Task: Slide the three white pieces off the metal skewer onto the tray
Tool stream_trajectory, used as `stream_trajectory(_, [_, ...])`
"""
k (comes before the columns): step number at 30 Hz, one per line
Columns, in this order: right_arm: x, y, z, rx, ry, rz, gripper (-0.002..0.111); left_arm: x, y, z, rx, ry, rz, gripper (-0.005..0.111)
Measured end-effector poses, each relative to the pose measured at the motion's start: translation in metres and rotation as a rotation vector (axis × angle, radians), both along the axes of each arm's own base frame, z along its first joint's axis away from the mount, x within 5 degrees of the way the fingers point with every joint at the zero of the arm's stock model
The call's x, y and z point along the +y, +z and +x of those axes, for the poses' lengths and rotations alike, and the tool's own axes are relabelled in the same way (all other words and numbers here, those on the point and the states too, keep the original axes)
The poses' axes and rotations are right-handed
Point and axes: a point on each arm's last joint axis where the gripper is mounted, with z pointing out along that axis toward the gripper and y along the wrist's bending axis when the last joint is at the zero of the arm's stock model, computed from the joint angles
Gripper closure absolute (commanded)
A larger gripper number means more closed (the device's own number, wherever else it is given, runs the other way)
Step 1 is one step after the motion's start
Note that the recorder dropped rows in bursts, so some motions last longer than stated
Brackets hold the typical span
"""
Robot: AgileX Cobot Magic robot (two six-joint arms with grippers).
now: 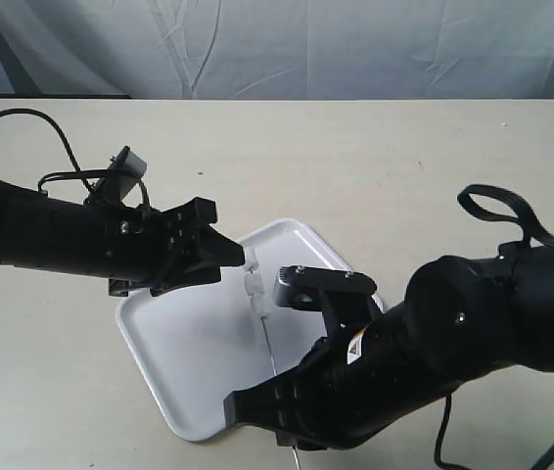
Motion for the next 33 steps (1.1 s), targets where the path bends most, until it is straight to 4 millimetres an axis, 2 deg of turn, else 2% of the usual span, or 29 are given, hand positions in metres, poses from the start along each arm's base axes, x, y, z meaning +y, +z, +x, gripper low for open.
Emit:
stream_trajectory(9, [0.01, 0.006, -0.016, 0.007, 0.025, 0.036, 0.109, 0.0, 0.0, 0.001, -0.005, 0.003, 0.006, 0.064])
stream_trajectory(22, [0.009, 0.015, -0.018, 0.006, 0.001, 0.069, 0.109, -0.002, 0.0, 0.0, -0.01, -0.015, 0.016, 0.065])
stream_trajectory(29, [0.009, 0.014, -0.019, 0.019, 0.006, 0.063, 0.109, -0.002, 0.0, 0.0, -0.01, -0.017, 0.016, 0.083])
stream_trajectory(33, [0.009, 0.014, -0.019, 0.021, 0.004, 0.063, 0.109, -0.004, 0.0, -0.001, -0.011, -0.025, 0.017, 0.084])
